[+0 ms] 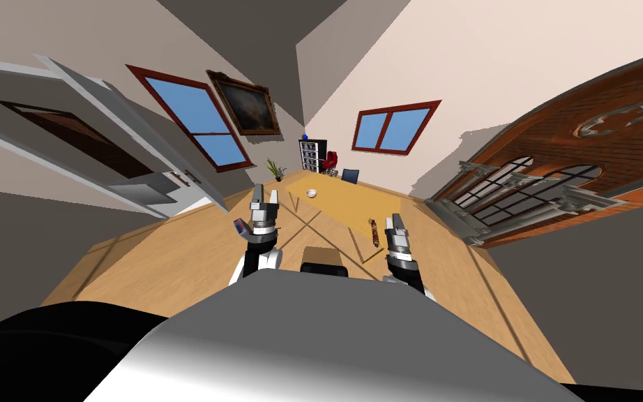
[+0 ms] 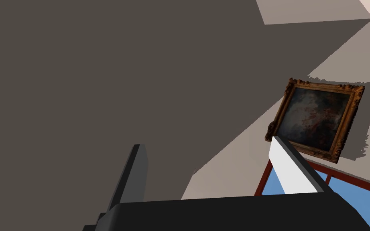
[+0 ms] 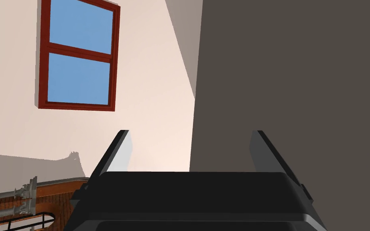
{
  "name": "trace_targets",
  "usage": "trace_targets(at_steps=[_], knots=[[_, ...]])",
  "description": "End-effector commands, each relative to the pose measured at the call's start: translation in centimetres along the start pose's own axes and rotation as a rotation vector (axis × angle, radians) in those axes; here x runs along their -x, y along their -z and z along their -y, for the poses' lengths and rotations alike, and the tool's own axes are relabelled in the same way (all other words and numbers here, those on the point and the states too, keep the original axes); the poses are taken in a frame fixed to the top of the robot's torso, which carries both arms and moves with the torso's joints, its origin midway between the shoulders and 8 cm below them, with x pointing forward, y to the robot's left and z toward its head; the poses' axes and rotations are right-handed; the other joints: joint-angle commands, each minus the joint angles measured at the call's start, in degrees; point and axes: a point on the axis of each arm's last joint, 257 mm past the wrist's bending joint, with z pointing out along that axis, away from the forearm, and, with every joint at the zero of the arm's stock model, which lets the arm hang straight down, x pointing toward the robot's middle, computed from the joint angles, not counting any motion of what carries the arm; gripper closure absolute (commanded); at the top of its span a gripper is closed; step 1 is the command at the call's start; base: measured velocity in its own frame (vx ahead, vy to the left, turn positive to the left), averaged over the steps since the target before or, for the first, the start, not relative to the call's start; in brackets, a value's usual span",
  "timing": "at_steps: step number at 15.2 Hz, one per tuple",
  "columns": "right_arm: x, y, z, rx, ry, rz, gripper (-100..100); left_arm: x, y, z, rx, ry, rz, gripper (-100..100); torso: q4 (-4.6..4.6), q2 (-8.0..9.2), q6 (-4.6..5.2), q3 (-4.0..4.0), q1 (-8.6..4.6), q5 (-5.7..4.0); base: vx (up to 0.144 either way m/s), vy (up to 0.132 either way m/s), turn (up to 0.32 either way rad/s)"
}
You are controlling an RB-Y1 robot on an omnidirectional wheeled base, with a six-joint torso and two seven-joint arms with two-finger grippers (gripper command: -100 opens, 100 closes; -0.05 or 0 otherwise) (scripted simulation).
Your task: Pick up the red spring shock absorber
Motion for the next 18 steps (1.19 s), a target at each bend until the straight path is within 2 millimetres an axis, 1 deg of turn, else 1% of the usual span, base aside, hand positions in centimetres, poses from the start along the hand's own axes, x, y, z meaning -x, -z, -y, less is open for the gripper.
trace_targets(at_steps=[1,2,4,5,6,8,9,10,12,15,16,18], knots=[[0.0,1.1,2.3,-0.053,0.011,-0.010,-100,0.0,0.0,0.0,0.000,0.000,0.000,0,0.00,0.00,0.00,0.00,0.00,0.00,-0.021,0.082,-0.012],[0.0,1.2,2.5,-0.057,0.011,-0.011,-100,0.0,0.0,0.0,0.000,0.000,0.000,0,0.00,0.01,0.00,0.00,0.00,0.00,-0.017,0.059,-0.007],[0.0,2.3,4.4,-0.100,0.024,-0.021,-100,0.0,0.0,0.0,0.000,0.000,0.000,0,0.00,-0.01,-0.01,-0.01,-0.07,-0.02,-0.011,0.066,0.002],[-0.1,2.6,4.9,-0.111,0.024,-0.023,-100,0.0,0.0,0.0,0.000,0.000,0.000,0,-0.01,-0.03,0.00,-0.02,-0.08,-0.02,-0.004,0.041,-0.004],[-0.1,2.6,4.9,-0.111,0.024,-0.023,-100,0.0,0.0,0.0,0.000,0.000,0.000,0,-0.01,-0.04,0.00,-0.02,-0.14,-0.02,0.000,0.017,-0.003],[-0.2,4.0,7.1,-0.161,0.038,-0.036,-100,0.0,0.0,0.0,0.000,0.000,0.000,0,-0.02,-0.07,-0.01,-0.04,-0.23,-0.05,-0.002,0.036,0.017],[-0.2,4.2,7.4,-0.168,0.039,-0.037,-100,0.0,0.0,0.0,0.000,0.000,0.000,0,-0.02,-0.07,-0.01,-0.04,-0.20,-0.05,-0.003,0.036,0.001],[-0.1,5.0,8.5,-0.193,0.054,-0.047,-100,0.0,0.0,0.0,0.000,0.000,0.000,0,-0.02,-0.07,0.00,-0.04,-0.21,-0.05,-0.005,0.052,0.024],[-0.3,6.0,9.9,-0.228,0.055,-0.053,-100,0.0,0.0,0.0,0.000,0.000,0.000,0,-0.01,-0.07,0.00,-0.04,-0.13,-0.03,-0.001,0.054,0.013],[-0.3,8.0,12.4,-0.290,0.073,-0.071,-100,0.0,0.0,0.0,0.000,0.000,0.000,0,-0.02,-0.09,-0.01,-0.05,-0.13,-0.03,0.005,0.050,0.028],[-0.3,8.0,12.4,-0.290,0.073,-0.071,-100,0.0,0.0,0.0,0.000,0.000,0.000,0,-0.02,-0.10,0.00,-0.06,-0.16,-0.03,0.006,0.021,-0.005],[-0.2,9.9,14.3,-0.340,0.093,-0.088,-100,0.0,0.0,0.0,0.000,0.000,0.000,0,-0.02,-0.11,-0.01,-0.06,-0.22,-0.05,0.007,0.039,0.050]])
